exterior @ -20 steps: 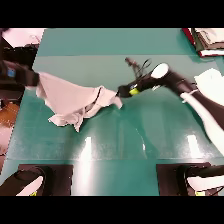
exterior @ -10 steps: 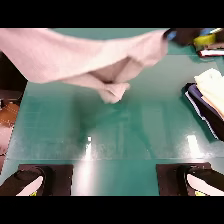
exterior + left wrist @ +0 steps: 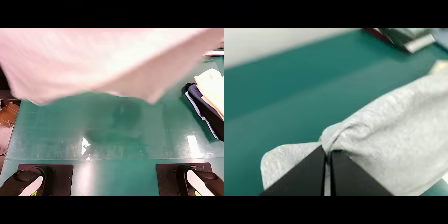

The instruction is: Fold the shirts.

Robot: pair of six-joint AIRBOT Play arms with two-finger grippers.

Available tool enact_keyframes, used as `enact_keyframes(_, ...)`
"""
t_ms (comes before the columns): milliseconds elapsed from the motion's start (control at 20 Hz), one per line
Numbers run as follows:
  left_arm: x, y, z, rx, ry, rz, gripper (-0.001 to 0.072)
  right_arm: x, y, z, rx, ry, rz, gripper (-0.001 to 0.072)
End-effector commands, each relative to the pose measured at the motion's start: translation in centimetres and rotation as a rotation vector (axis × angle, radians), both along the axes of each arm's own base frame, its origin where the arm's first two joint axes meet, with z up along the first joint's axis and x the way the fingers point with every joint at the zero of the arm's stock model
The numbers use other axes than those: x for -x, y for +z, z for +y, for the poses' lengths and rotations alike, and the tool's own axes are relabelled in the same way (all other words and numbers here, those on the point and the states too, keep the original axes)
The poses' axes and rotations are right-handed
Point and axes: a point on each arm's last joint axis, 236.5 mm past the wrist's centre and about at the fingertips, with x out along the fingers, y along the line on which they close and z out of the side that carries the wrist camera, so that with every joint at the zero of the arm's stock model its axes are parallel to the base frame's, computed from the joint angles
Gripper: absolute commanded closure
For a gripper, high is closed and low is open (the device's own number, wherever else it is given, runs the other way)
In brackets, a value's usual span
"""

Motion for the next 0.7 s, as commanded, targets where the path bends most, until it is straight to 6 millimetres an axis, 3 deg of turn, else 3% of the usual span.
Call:
enact_keyframes(0,0.4,-8.9,-1.9,-0.074,-0.116,0.318,0.0685,0.1,-1.7,-1.7,-0.015,-0.074,0.066,0.0699)
enact_keyframes(150,-2.4,-18.3,-2.2,-0.111,-0.113,0.551,0.0685,-4.0,-9.0,-0.9,-0.093,0.029,0.341,0.0699)
enact_keyframes(300,-5.7,-28.6,-2.0,-0.096,-0.036,0.698,0.0685,-8.5,-18.9,1.2,-0.11,0.147,0.675,0.0698)
enact_keyframes(450,-7.4,-38.5,-1.1,-0.115,0.053,0.846,0.0685,-13.3,-29.0,3.1,-0.081,0.168,0.914,0.0698)
enact_keyframes(550,-9.1,-42.3,-0.7,-0.14,0.084,0.89,0.0685,-16.3,-34.2,4.1,-0.085,0.156,0.985,0.0697)
enact_keyframes(650,-12.4,-43.9,-0.7,-0.128,0.125,0.869,0.0685,-19.3,-38.1,5.0,-0.119,0.138,1.008,0.0696)
